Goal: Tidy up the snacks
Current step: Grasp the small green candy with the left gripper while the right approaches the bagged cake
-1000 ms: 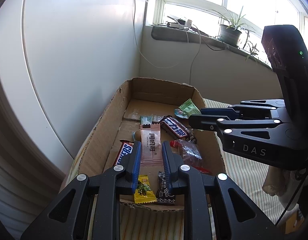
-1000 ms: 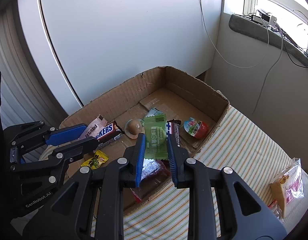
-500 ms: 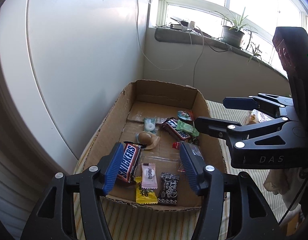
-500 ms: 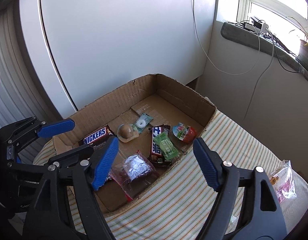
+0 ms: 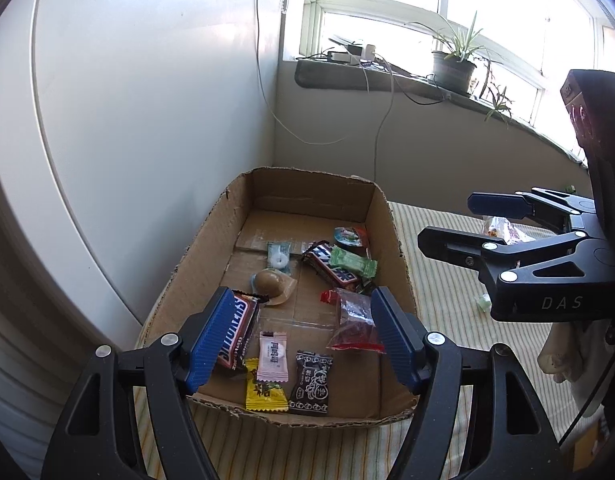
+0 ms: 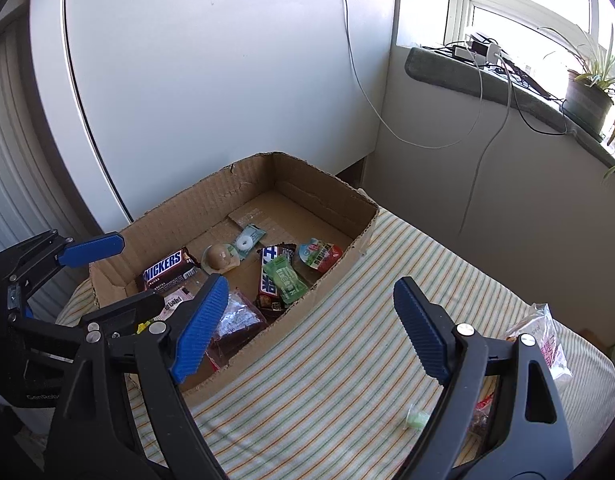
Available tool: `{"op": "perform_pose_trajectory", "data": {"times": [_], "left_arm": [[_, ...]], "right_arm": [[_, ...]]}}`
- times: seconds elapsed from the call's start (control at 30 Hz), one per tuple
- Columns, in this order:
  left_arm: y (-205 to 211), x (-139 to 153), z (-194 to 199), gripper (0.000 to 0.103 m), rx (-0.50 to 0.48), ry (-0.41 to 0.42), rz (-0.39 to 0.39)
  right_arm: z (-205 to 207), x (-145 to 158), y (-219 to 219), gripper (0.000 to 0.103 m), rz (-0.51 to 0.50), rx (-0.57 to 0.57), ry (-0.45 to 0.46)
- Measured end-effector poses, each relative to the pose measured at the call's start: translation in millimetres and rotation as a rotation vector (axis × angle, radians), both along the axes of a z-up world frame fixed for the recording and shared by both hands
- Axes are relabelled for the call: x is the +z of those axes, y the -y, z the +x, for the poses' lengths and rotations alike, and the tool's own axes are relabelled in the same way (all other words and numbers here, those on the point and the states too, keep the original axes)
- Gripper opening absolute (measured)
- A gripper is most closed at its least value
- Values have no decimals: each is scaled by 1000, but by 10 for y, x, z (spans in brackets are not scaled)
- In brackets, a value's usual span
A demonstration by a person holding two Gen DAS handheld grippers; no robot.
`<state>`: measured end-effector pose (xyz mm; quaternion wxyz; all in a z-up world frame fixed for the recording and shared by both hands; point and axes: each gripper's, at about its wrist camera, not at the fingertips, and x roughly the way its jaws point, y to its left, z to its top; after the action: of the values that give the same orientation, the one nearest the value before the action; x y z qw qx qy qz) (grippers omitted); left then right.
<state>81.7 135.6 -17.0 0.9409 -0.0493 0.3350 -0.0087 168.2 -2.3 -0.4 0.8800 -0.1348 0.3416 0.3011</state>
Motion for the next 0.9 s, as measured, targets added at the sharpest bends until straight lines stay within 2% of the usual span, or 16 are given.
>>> {"op": "perform_pose_trajectory", "data": {"times": [0.37,0.67,0.9], "left_arm": [[358,113,9,71,-82,30,-11],[806,129,54,70,-193,30,-25],[1216,27,114,59,-287,-2,-29]], "right_arm": [[-87,71,794,87,20,-115,17],[-48,-57,1557,87,-2,-268,-4],[-32,-274,1979,87,6,-340,-60]]}}
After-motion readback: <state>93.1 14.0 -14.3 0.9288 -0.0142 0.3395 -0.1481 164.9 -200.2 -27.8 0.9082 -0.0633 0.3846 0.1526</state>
